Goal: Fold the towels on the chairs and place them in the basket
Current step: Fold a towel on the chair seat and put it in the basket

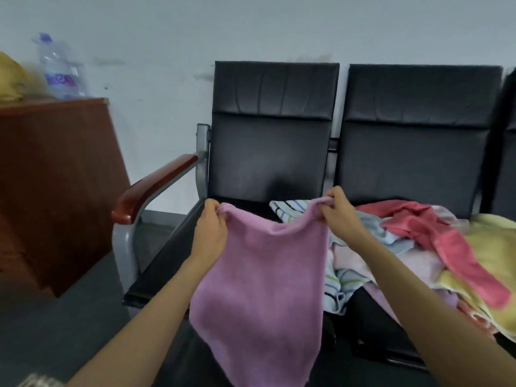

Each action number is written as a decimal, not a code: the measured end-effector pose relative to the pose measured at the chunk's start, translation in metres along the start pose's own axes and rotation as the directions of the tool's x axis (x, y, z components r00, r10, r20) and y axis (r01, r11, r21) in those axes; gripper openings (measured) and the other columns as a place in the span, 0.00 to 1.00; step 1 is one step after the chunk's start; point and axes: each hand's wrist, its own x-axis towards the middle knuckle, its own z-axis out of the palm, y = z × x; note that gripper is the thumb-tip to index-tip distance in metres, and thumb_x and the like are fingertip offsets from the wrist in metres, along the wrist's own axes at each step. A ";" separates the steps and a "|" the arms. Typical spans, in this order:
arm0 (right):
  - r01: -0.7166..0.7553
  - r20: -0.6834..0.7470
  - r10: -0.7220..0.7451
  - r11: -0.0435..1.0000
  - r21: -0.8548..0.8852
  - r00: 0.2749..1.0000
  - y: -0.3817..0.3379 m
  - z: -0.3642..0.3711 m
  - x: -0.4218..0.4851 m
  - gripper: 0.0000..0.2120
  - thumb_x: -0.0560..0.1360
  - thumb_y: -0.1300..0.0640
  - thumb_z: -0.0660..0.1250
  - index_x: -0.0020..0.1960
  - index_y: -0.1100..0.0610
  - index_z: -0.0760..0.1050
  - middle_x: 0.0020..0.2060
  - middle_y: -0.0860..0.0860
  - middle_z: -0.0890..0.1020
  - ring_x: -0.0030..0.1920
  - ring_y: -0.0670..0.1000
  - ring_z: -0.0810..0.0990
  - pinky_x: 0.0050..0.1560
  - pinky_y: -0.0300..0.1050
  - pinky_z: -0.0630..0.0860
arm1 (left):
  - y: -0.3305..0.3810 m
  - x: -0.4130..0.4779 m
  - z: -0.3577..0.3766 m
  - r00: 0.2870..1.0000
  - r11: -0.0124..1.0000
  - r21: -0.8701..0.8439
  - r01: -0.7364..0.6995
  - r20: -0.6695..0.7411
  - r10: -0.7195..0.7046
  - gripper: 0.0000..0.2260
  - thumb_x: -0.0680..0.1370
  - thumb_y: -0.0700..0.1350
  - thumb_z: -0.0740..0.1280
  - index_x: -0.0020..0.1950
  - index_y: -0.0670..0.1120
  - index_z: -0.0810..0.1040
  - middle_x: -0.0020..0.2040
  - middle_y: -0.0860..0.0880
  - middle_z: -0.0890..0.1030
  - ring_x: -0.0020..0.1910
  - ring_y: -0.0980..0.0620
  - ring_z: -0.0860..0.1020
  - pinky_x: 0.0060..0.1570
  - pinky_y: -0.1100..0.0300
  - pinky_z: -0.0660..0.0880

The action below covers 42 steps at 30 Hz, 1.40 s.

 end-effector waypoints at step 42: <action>-0.215 0.313 0.474 0.769 -0.602 0.823 0.096 0.087 -0.048 0.09 0.76 0.53 0.63 0.44 0.56 0.66 0.37 0.48 0.71 0.43 0.52 0.74 0.31 0.40 0.64 | -0.059 -0.057 0.058 0.747 0.854 0.520 -0.026 0.578 -0.329 0.14 0.77 0.42 0.65 0.63 0.45 0.72 0.60 0.43 0.73 0.56 0.45 0.74 0.52 0.58 0.71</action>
